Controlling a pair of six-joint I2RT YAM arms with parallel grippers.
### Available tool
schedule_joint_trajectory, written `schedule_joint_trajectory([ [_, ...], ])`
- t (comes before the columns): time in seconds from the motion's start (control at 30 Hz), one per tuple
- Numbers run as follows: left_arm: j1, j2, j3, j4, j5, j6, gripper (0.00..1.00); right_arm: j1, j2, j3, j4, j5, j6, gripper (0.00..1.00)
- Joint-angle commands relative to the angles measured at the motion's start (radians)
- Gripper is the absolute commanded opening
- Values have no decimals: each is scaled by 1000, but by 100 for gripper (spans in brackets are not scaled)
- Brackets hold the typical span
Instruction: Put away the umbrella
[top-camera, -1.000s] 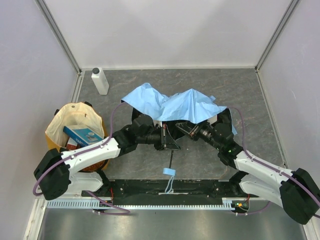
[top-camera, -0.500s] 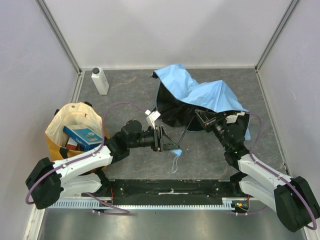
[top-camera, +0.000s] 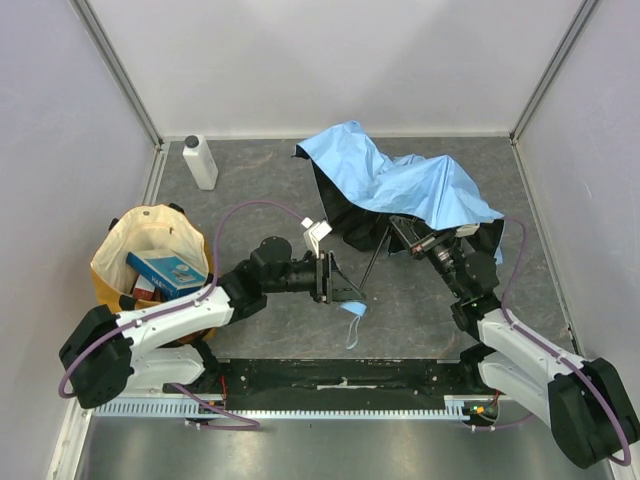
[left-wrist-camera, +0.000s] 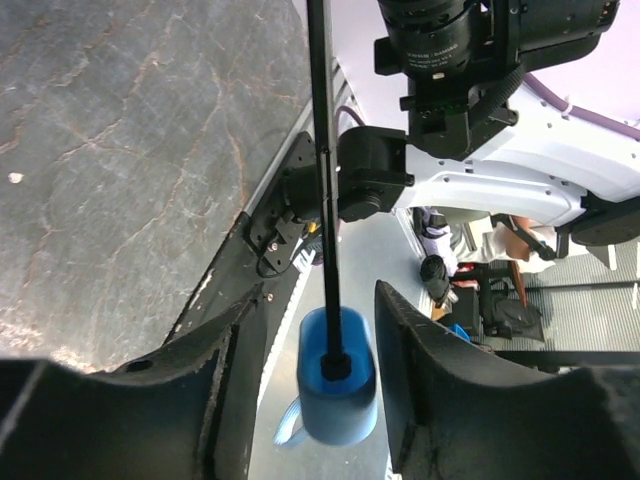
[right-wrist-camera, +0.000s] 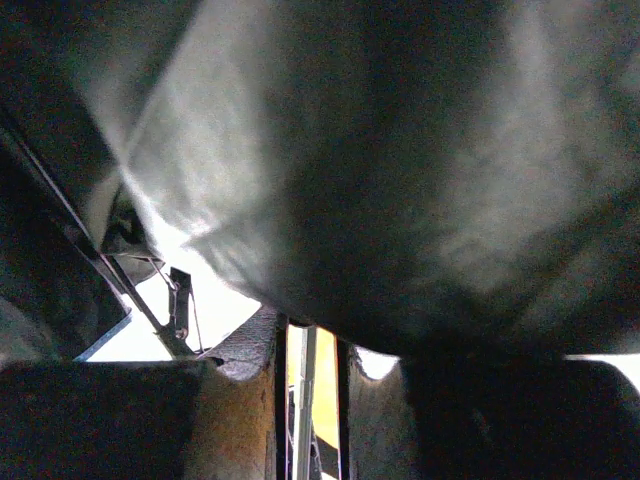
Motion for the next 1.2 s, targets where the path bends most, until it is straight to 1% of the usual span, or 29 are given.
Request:
schedule_joint_trajectory([
  [0.0,-32,23,63,88,35,31,48,1,-41,52,149,-19,-54,0],
  [0.1,-48,25,74,96,25,30,40,-1,-42,78,166,-18,-60,0],
  [0.17,-49,30,86,99,22,31,32,1,-39,95,172,-22,-65,0],
  [0.23,-51,31,103,98,20,36,20,1,-36,106,183,-29,-62,0],
  [0.27,-51,31,117,89,17,44,11,1,-33,111,191,-40,-62,0],
  [0.37,-52,30,151,46,-7,71,4,1,-36,114,198,-68,-60,0],
  [0.43,-51,28,178,23,-21,91,2,2,-38,114,208,-95,-59,0],
  [0.57,-51,11,207,10,-63,114,2,34,-44,77,249,-97,-45,0],
  [0.87,-51,-29,191,18,-172,107,2,192,-30,-1,277,26,-76,0],
  [0.97,-51,-47,175,10,-185,106,2,191,-50,-33,287,66,-65,0],
  [1.03,-51,-50,168,0,-164,113,2,176,-67,-38,280,77,-62,0],
  [1.07,-51,-56,158,-5,-153,113,5,159,-72,-35,278,63,-53,0],
  [1.17,-51,-107,83,4,-129,123,31,81,-75,-17,278,-14,-19,0],
])
